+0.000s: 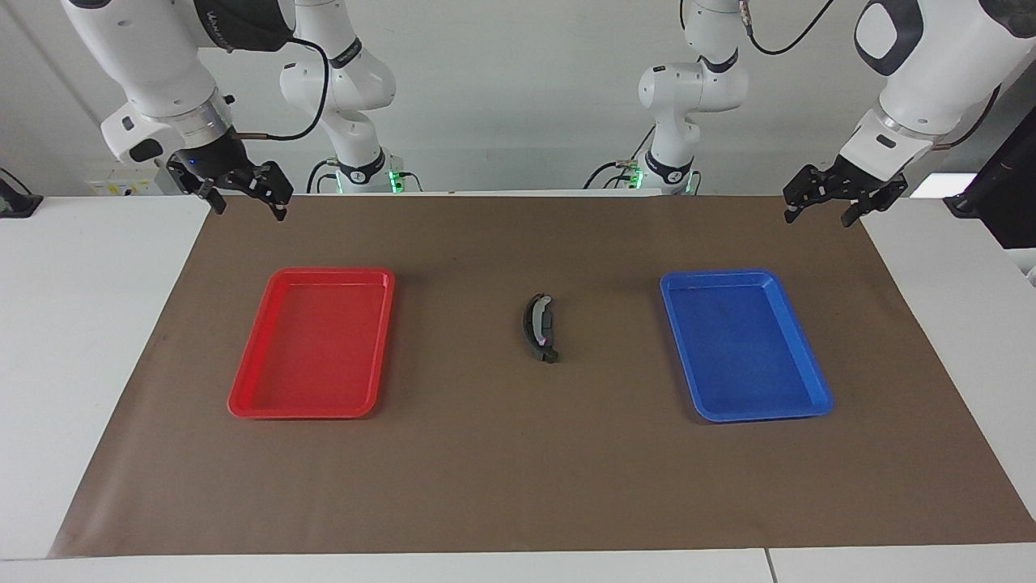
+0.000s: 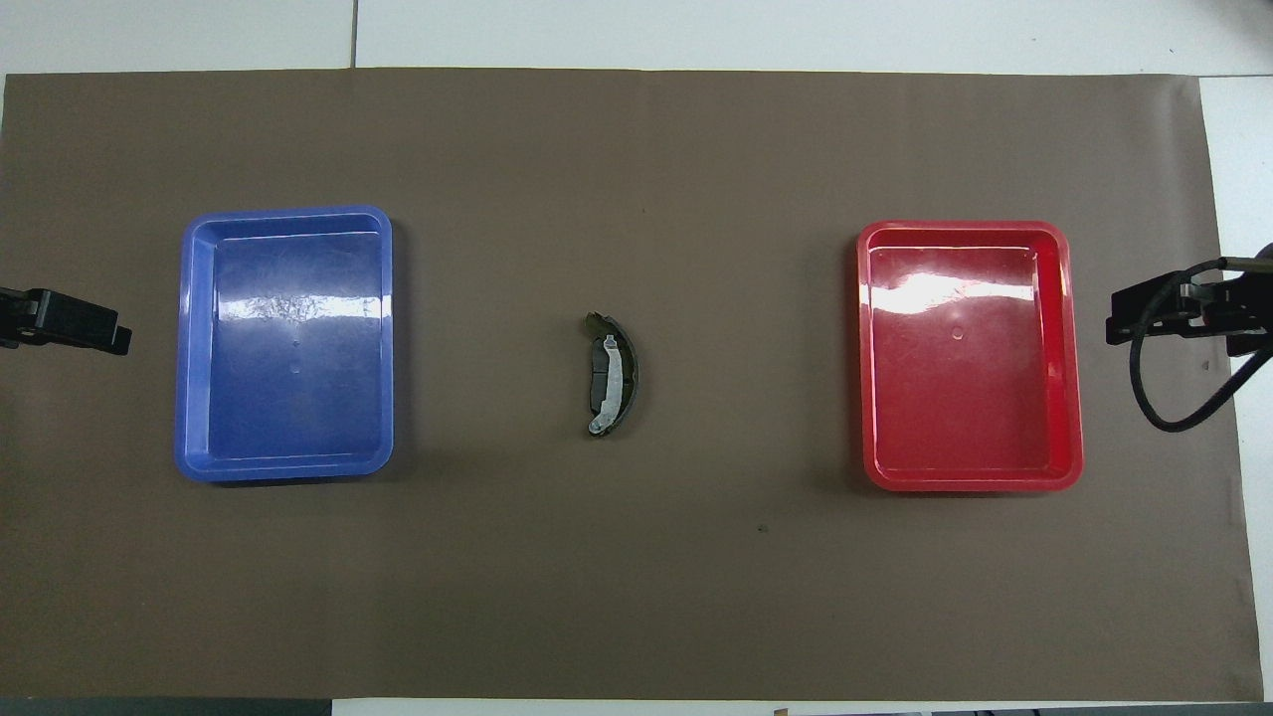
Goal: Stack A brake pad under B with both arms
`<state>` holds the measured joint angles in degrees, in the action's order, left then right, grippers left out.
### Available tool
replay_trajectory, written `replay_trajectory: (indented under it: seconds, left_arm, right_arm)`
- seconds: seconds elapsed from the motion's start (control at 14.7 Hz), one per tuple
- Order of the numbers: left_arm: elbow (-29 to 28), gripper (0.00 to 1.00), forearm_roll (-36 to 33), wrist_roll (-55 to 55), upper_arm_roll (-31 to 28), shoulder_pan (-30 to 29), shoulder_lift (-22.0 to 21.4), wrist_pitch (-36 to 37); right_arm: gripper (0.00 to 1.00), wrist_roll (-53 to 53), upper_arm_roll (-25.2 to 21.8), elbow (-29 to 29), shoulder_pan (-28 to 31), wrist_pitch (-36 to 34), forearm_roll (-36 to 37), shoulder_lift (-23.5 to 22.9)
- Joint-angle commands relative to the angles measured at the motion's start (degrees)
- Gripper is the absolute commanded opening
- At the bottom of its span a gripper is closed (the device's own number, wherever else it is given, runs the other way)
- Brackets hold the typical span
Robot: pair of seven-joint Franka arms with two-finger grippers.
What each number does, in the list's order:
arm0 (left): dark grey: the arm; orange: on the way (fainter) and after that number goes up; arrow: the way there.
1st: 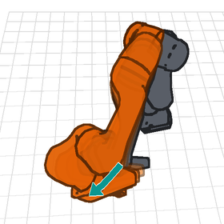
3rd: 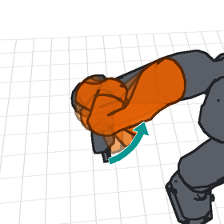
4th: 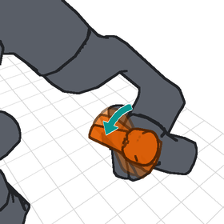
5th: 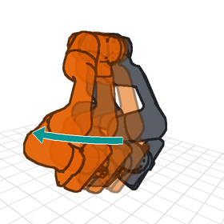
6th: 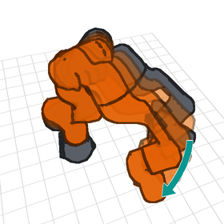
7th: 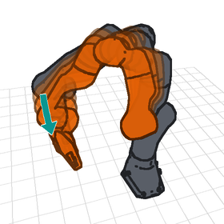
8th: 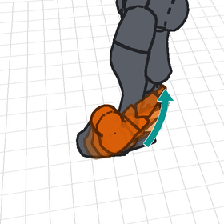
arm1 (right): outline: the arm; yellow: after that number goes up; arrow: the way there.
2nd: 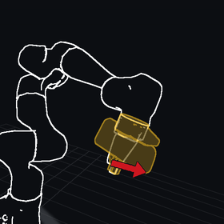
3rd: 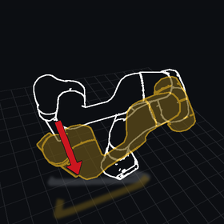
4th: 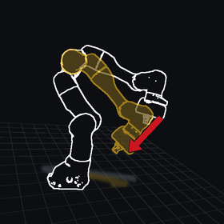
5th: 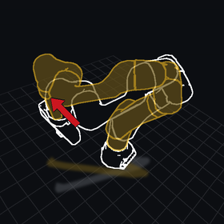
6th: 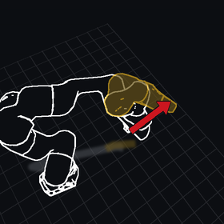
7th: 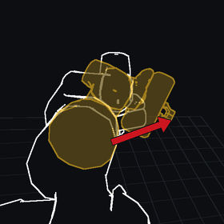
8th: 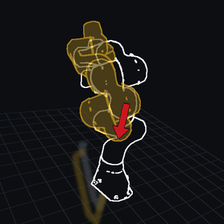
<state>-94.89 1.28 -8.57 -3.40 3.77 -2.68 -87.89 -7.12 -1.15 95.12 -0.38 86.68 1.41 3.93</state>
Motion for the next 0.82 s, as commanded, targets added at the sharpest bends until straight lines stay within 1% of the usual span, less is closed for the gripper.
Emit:
replay_trajectory:
  seconds: [0.0, 0.75]
  left_arm:
    - [0.5, 0.99, -0.13, -0.39, 0.33, -0.6, 0.13, 0.79]
    - [0.58, 0.99, -0.13, -0.39, 0.33, -0.51, 0.13, 0.71]
  right_arm:
    - [1.0, 1.58, 0.36, -0.03, 0.9, 0.77, -0.8, -0.06]
    - [1.0, 1.14, 0.36, -0.47, 0.9, 1.04, -0.88, -0.41]
